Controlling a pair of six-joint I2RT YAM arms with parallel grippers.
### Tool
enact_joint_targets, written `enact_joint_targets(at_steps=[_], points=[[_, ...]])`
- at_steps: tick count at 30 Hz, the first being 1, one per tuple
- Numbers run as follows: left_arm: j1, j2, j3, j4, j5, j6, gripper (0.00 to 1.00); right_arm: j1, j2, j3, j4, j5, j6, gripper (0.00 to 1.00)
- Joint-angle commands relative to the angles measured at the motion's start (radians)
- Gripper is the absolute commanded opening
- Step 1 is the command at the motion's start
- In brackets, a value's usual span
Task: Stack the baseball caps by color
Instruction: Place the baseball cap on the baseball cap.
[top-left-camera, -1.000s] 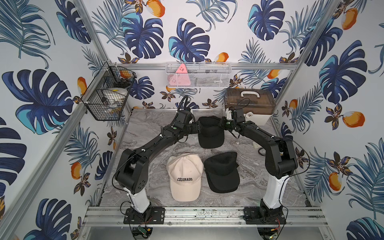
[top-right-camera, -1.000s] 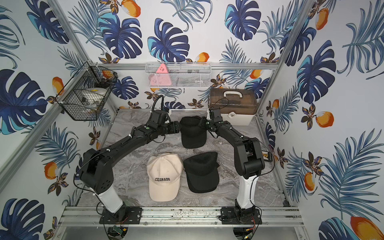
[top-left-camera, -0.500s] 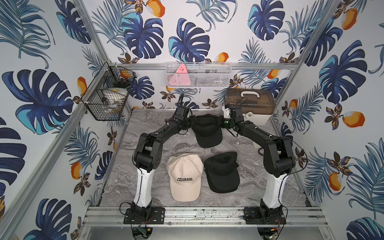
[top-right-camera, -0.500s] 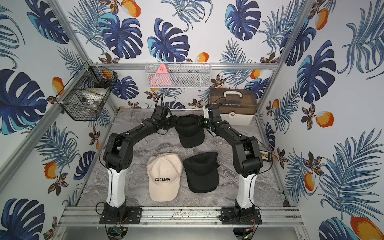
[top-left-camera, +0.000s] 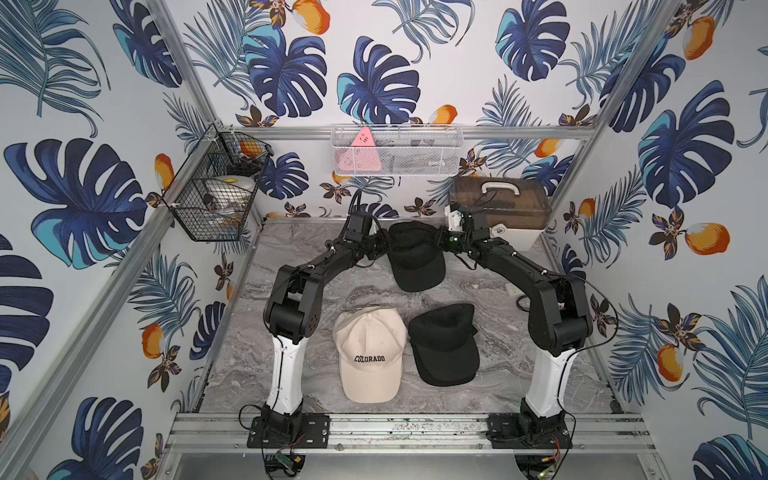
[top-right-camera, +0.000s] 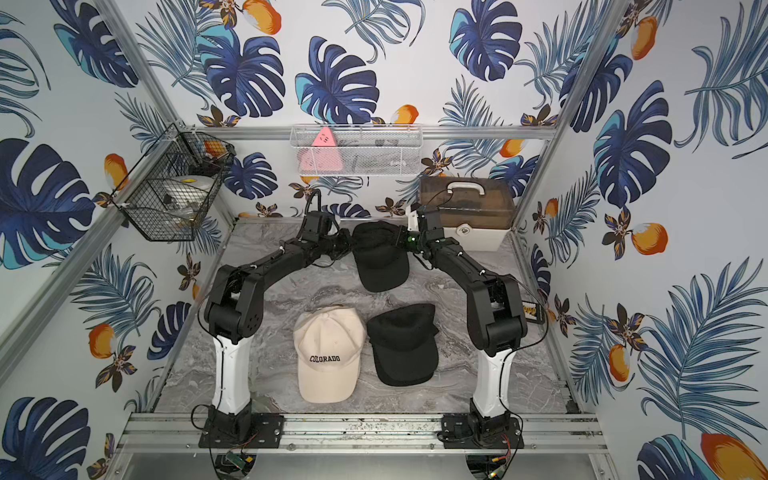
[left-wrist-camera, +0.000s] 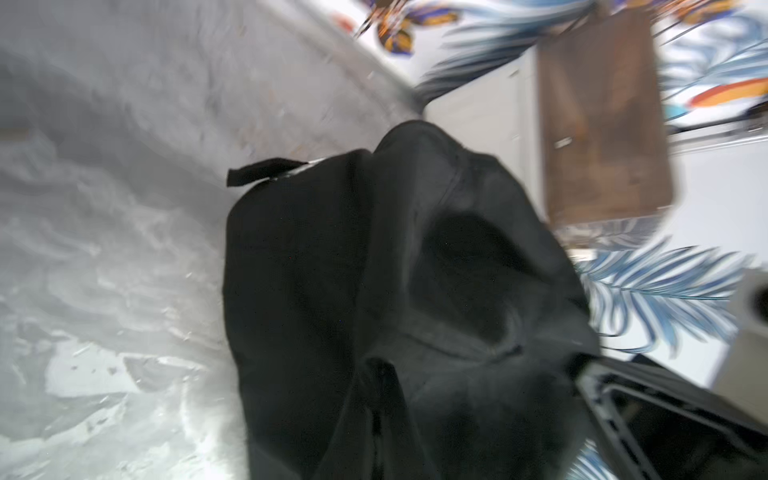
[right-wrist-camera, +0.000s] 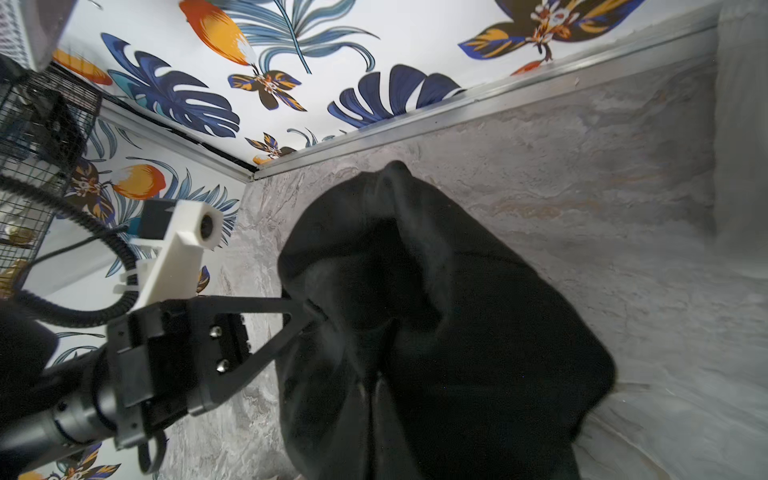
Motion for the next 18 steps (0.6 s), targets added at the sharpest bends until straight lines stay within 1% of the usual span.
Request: enact_joint_targets(at_steps=[1, 6, 11, 15, 18], points=[[-0.003, -0.077, 0.02, 0.018, 0.056, -0.02, 0.0, 0.001, -0.044, 0.017, -0.015, 0.001, 0.008, 0.0], [-0.002, -0.21, -0.051, 0.009, 0.088, -0.054, 0.0, -0.023, -0.129, 0.014, -0.094, 0.048, 0.046, 0.0], [-0.008, -0.365, -0.198, 0.012, 0.132, -0.102, 0.0, -0.084, -0.249, -0.069, -0.103, -0.01, 0.126, 0.0], [-0.035, -0.51, -0.332, 0.063, 0.158, -0.168, 0.0, -0.091, -0.368, -0.132, -0.153, -0.036, 0.126, 0.0], [-0.08, -0.614, -0.389, 0.036, 0.119, -0.167, 0.0, -0.091, -0.458, -0.175, -0.203, -0.067, 0.124, 0.0]])
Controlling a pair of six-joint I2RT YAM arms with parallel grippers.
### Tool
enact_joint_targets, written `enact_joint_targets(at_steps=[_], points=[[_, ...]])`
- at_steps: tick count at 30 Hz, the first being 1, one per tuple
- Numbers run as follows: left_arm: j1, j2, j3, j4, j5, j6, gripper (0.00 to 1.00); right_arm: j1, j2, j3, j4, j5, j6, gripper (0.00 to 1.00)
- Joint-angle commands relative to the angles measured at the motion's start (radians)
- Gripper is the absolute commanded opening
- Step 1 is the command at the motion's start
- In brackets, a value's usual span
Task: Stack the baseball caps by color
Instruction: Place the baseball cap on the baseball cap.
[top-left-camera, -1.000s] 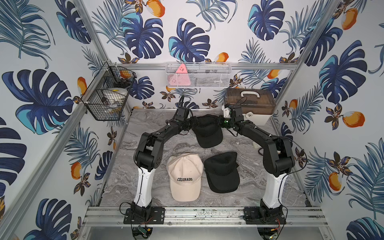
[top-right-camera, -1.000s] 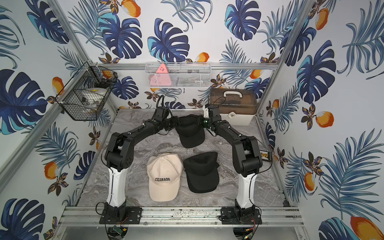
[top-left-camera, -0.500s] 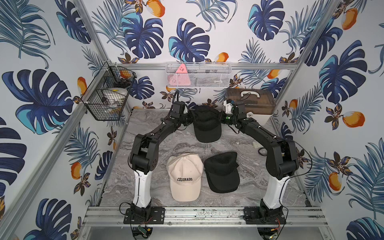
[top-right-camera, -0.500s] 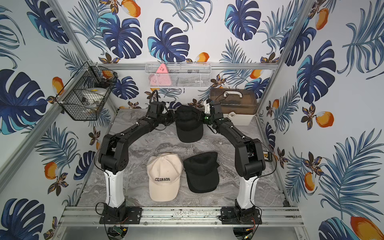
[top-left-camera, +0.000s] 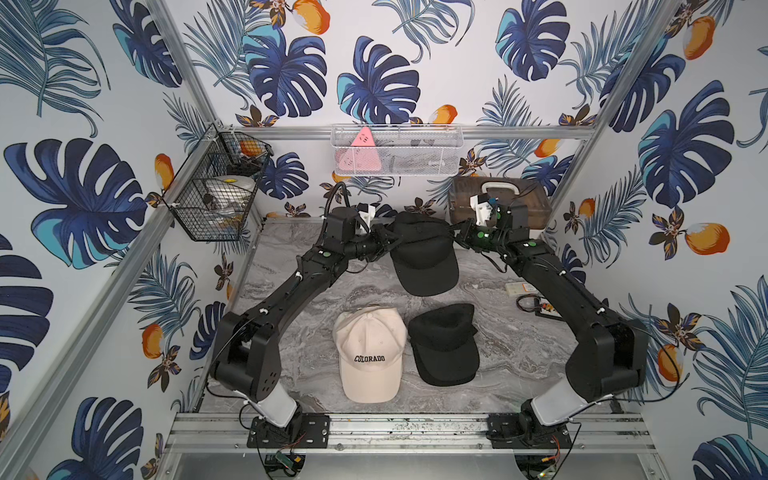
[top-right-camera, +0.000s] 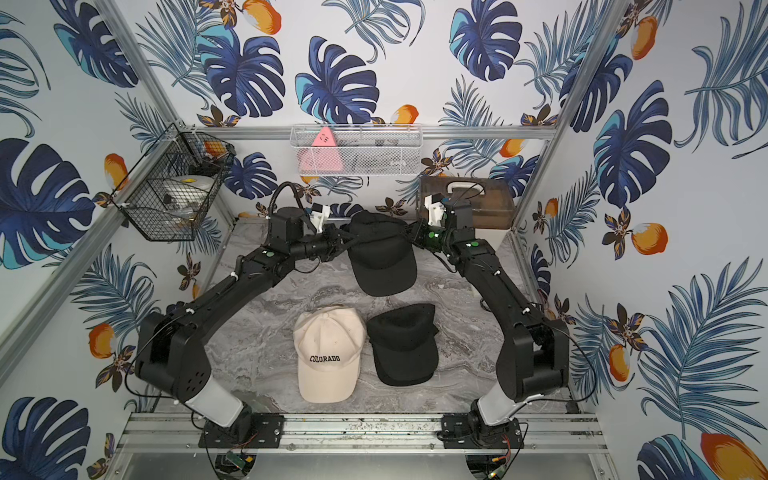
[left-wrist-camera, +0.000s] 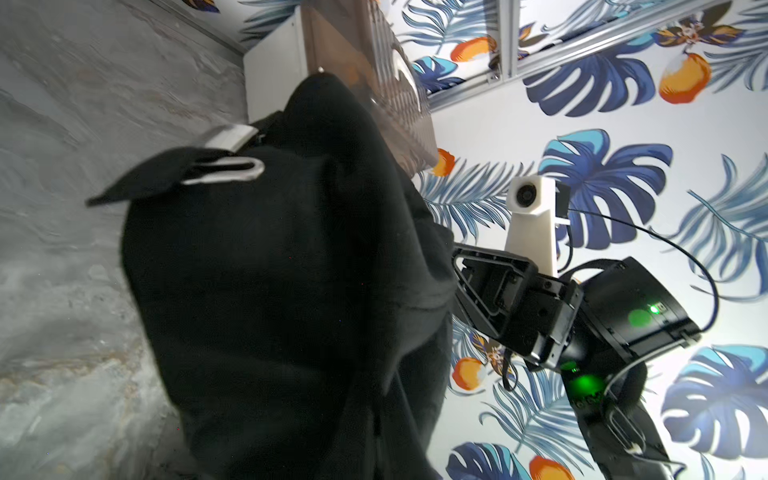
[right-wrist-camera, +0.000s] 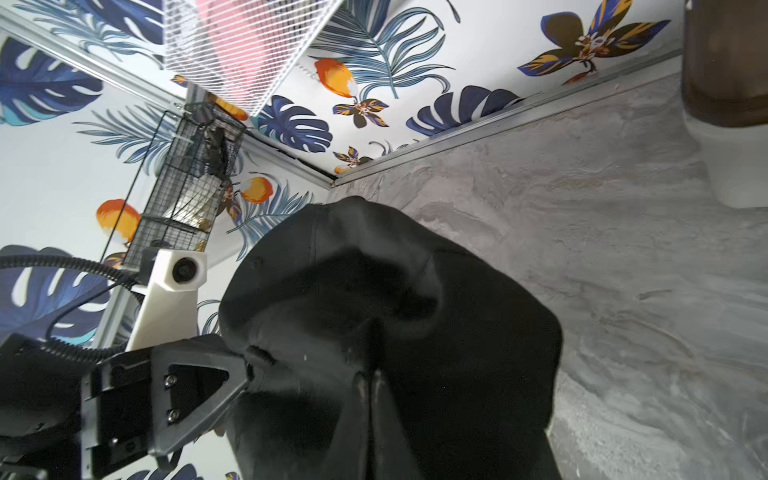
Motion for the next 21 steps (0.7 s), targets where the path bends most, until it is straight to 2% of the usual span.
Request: enact_joint_targets(at_steps=[1, 6, 11, 16, 21], points=[[-0.038, -0.101, -0.049, -0.032, -0.071, -0.019, 0.0, -0.018, -0.082, -0.035, -0.07, 0.08, 0.008, 0.0], [-0.155, -0.254, -0.164, -0.003, -0.201, -0.079, 0.0, -0.018, -0.235, -0.118, -0.176, 0.051, 0.006, 0.0], [-0.243, -0.321, -0.261, 0.075, -0.197, -0.162, 0.0, -0.017, -0.373, -0.201, -0.313, 0.08, 0.003, 0.0], [-0.384, -0.398, -0.317, -0.012, -0.362, -0.095, 0.0, -0.017, -0.516, -0.321, -0.4, 0.132, 0.026, 0.0], [-0.503, -0.409, -0.348, -0.059, -0.467, -0.049, 0.0, -0.018, -0.599, -0.398, -0.471, 0.197, 0.02, 0.0]])
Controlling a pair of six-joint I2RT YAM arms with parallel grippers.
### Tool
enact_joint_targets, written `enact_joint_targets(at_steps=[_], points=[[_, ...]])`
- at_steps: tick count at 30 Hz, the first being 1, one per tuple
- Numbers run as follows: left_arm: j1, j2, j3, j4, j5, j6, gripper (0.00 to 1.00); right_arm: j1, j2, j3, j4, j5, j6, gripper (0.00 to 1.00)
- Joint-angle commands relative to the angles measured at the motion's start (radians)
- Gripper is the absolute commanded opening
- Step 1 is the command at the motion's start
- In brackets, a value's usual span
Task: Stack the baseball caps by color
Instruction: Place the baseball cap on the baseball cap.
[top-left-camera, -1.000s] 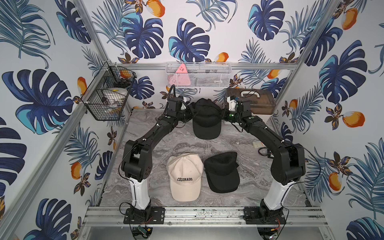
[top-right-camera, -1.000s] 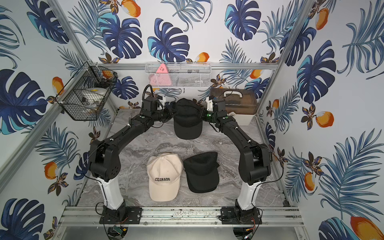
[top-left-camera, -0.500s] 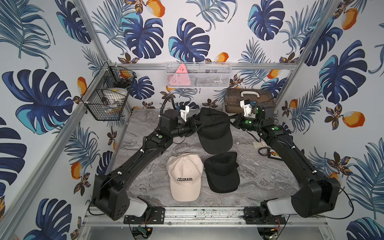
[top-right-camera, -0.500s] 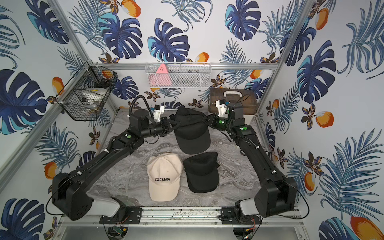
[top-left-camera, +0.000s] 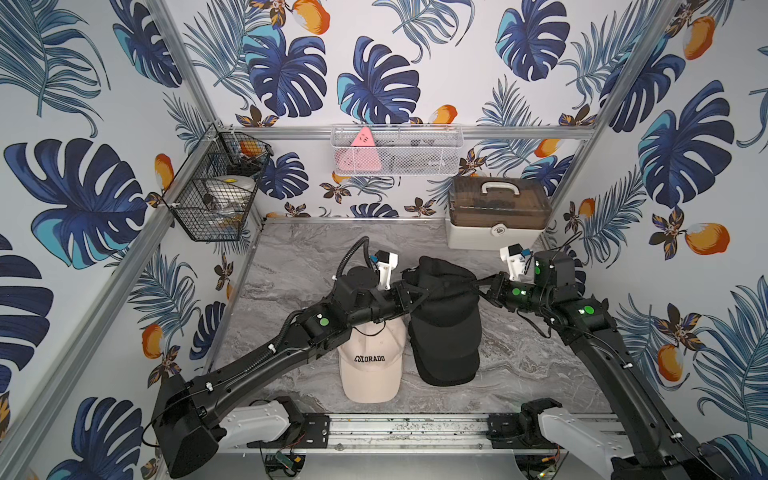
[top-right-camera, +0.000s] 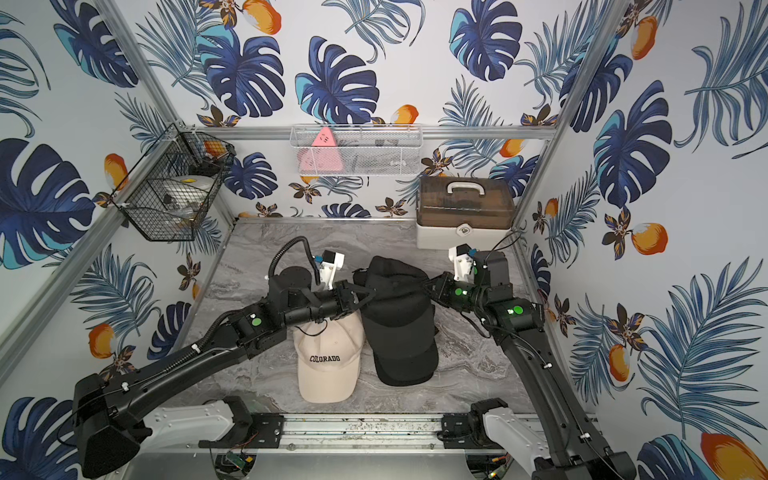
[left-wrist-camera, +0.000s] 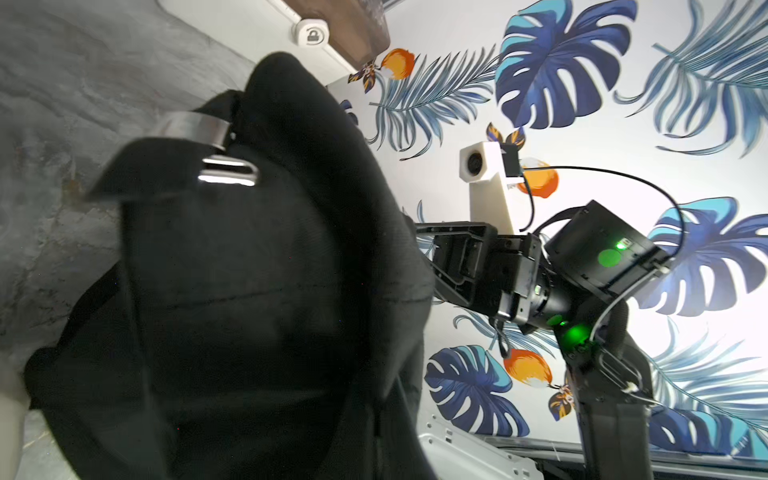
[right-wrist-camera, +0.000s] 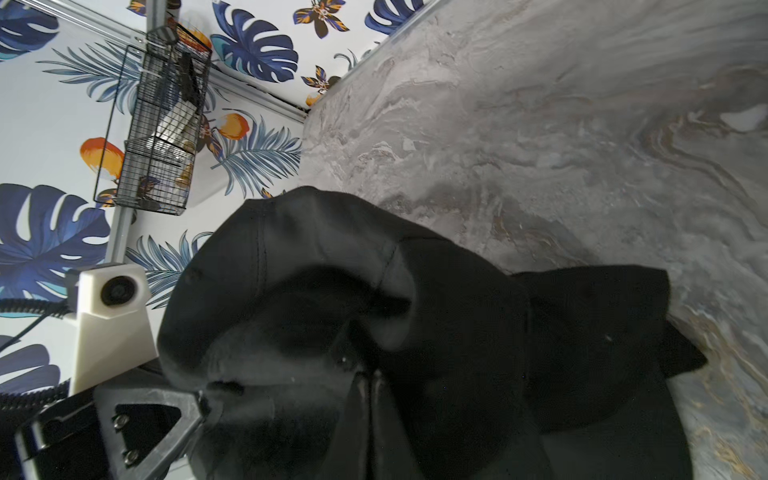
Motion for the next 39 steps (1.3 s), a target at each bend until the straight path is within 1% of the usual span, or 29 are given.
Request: enact_joint_targets(at_steps=[1, 3, 7, 11, 15, 18, 22, 26, 29, 32, 35, 38, 39], points=[[-0.055, -0.003, -0.018, -0.034, -0.111, 0.048, 0.0, -0.007, -0.022, -0.03, -0.086, 0.177, -0.009, 0.0], [-0.074, 0.025, -0.03, -0.014, -0.109, 0.06, 0.0, -0.007, -0.026, -0.048, -0.095, 0.214, -0.023, 0.0], [-0.079, 0.103, -0.018, -0.039, -0.107, 0.096, 0.0, -0.009, -0.004, -0.07, -0.07, 0.269, -0.041, 0.0], [-0.081, 0.137, -0.05, -0.022, -0.137, 0.109, 0.0, -0.016, 0.032, -0.085, -0.041, 0.298, -0.051, 0.0], [-0.081, 0.158, -0.045, -0.065, -0.191, 0.171, 0.0, -0.021, 0.049, -0.142, 0.024, 0.272, -0.033, 0.0], [-0.081, 0.191, -0.03, -0.078, -0.19, 0.213, 0.0, -0.023, 0.06, -0.186, 0.064, 0.245, -0.022, 0.0], [-0.081, 0.242, -0.018, -0.098, -0.204, 0.257, 0.0, -0.023, 0.059, -0.223, 0.082, 0.259, -0.025, 0.0], [-0.081, 0.265, -0.03, -0.087, -0.218, 0.268, 0.0, -0.023, 0.055, -0.272, 0.099, 0.281, -0.031, 0.0], [-0.081, 0.272, -0.048, -0.08, -0.242, 0.275, 0.0, -0.023, 0.073, -0.303, 0.135, 0.264, -0.045, 0.0], [-0.081, 0.284, -0.047, -0.096, -0.266, 0.299, 0.05, -0.023, 0.105, -0.314, 0.148, 0.26, -0.053, 0.0], [-0.081, 0.289, -0.05, -0.101, -0.281, 0.307, 0.14, -0.023, 0.128, -0.32, 0.159, 0.25, -0.055, 0.0], [-0.082, 0.293, -0.05, -0.104, -0.294, 0.314, 0.26, -0.023, 0.134, -0.326, 0.162, 0.244, -0.051, 0.11], [-0.081, 0.295, -0.047, -0.11, -0.297, 0.317, 0.3, -0.023, 0.134, -0.326, 0.16, 0.243, -0.048, 0.17]])
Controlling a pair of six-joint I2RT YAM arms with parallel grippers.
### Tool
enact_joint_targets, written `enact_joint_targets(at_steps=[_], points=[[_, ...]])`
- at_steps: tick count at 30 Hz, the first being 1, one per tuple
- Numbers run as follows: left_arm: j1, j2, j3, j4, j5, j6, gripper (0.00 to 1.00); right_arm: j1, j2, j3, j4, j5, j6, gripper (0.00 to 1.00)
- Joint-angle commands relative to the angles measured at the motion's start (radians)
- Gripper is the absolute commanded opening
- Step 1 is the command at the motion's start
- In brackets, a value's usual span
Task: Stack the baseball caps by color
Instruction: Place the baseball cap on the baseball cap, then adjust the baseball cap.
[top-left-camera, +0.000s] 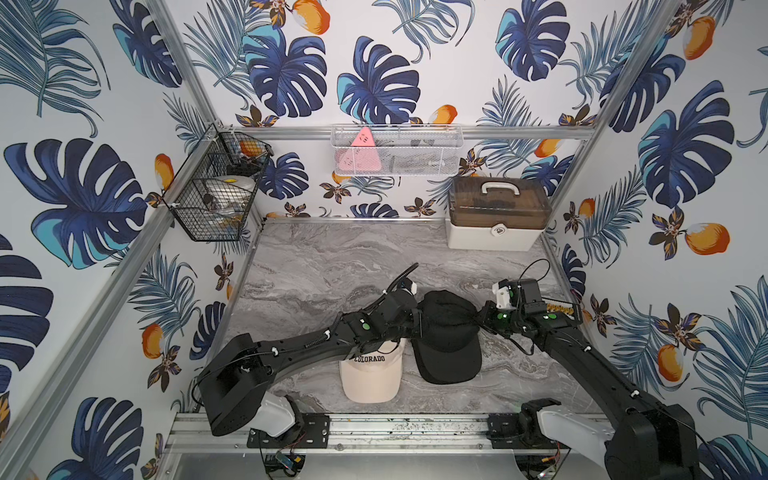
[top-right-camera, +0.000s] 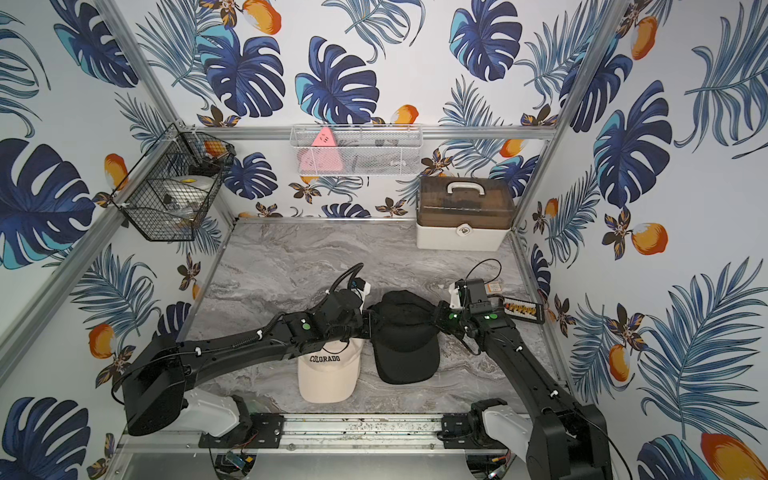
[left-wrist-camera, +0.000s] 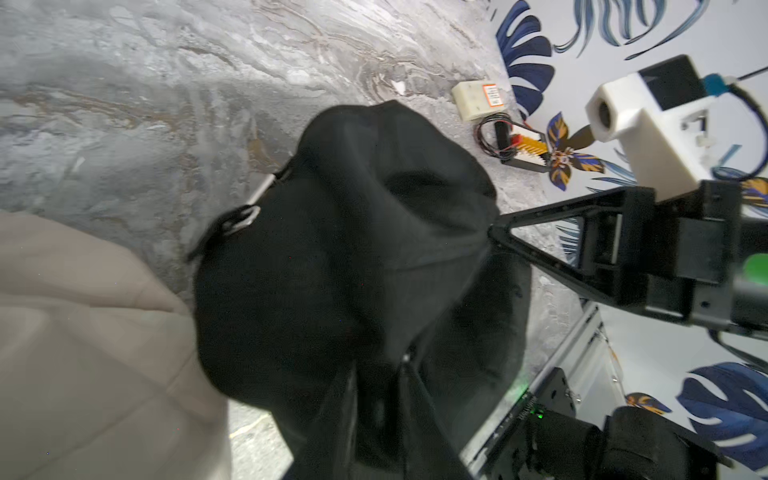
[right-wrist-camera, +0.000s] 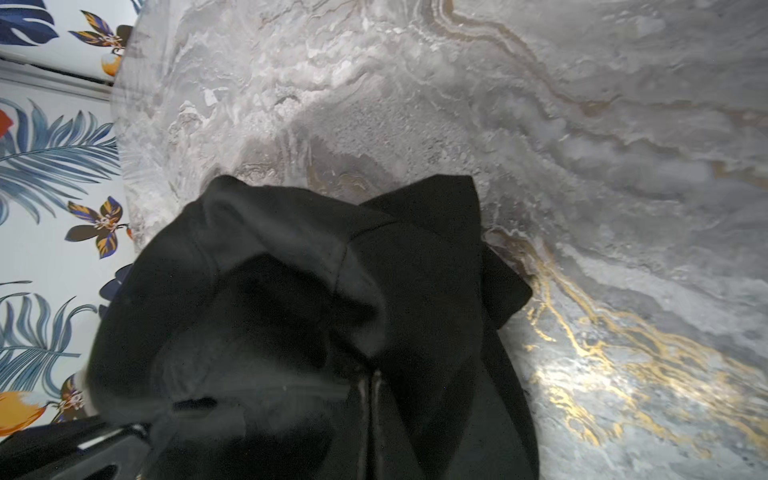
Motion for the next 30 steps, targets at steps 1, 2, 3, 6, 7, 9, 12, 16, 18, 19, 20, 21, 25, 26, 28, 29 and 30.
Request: enact_joint_targets(at_steps=[1, 2, 3, 6, 7, 9, 12, 16, 18, 19, 20, 21, 25, 26, 28, 29, 30], points=[[0.002, 0.001, 0.005, -0.053, -0.053, 0.036, 0.34, -0.002, 0.0, -0.001, 0.011, 0.056, -0.004, 0.25], [0.0, 0.0, 0.01, -0.062, -0.057, 0.043, 0.39, -0.002, -0.005, 0.002, 0.005, 0.054, -0.002, 0.34], [0.001, -0.003, 0.018, -0.07, -0.066, 0.05, 0.43, -0.002, -0.011, 0.008, -0.005, 0.054, -0.001, 0.43], [0.002, -0.02, 0.048, -0.114, -0.102, 0.081, 0.51, -0.002, -0.034, 0.033, -0.053, 0.074, -0.004, 0.68], [0.003, -0.027, 0.059, -0.13, -0.116, 0.093, 0.53, -0.002, -0.042, 0.042, -0.069, 0.086, -0.007, 0.73], [0.005, -0.043, 0.089, -0.174, -0.153, 0.117, 0.55, -0.002, -0.058, 0.072, -0.105, 0.119, -0.023, 0.82], [0.011, -0.062, 0.14, -0.225, -0.194, 0.161, 0.56, -0.004, -0.078, 0.128, -0.149, 0.16, -0.048, 0.89], [0.012, -0.017, 0.239, -0.255, -0.124, 0.263, 0.57, -0.004, -0.069, 0.175, -0.125, 0.13, -0.076, 0.92], [0.012, 0.048, 0.324, -0.31, -0.077, 0.308, 0.57, -0.004, -0.045, 0.187, -0.105, 0.104, -0.088, 0.93], [0.012, 0.077, 0.357, -0.334, -0.066, 0.317, 0.57, -0.003, -0.032, 0.188, -0.097, 0.088, -0.09, 0.93], [0.012, 0.108, 0.389, -0.358, -0.061, 0.324, 0.57, -0.003, -0.016, 0.186, -0.089, 0.068, -0.091, 0.93], [0.012, 0.132, 0.407, -0.368, -0.056, 0.325, 0.57, -0.002, 0.0, 0.181, -0.078, 0.052, -0.091, 0.93], [0.015, 0.178, 0.396, -0.314, -0.025, 0.306, 0.57, -0.004, 0.064, 0.162, -0.073, 0.047, -0.098, 0.94], [0.018, 0.193, 0.396, -0.303, -0.015, 0.302, 0.57, -0.004, 0.078, 0.154, -0.074, 0.051, -0.098, 0.94], [0.02, 0.229, 0.401, -0.291, -0.009, 0.302, 0.57, -0.004, 0.088, 0.128, -0.06, 0.055, -0.087, 0.94], [0.022, 0.251, 0.405, -0.283, -0.009, 0.305, 0.57, -0.004, 0.089, 0.114, -0.05, 0.059, -0.08, 0.94], [0.025, 0.271, 0.409, -0.275, -0.007, 0.305, 0.56, -0.004, 0.085, 0.097, -0.039, 0.062, -0.072, 0.94]])
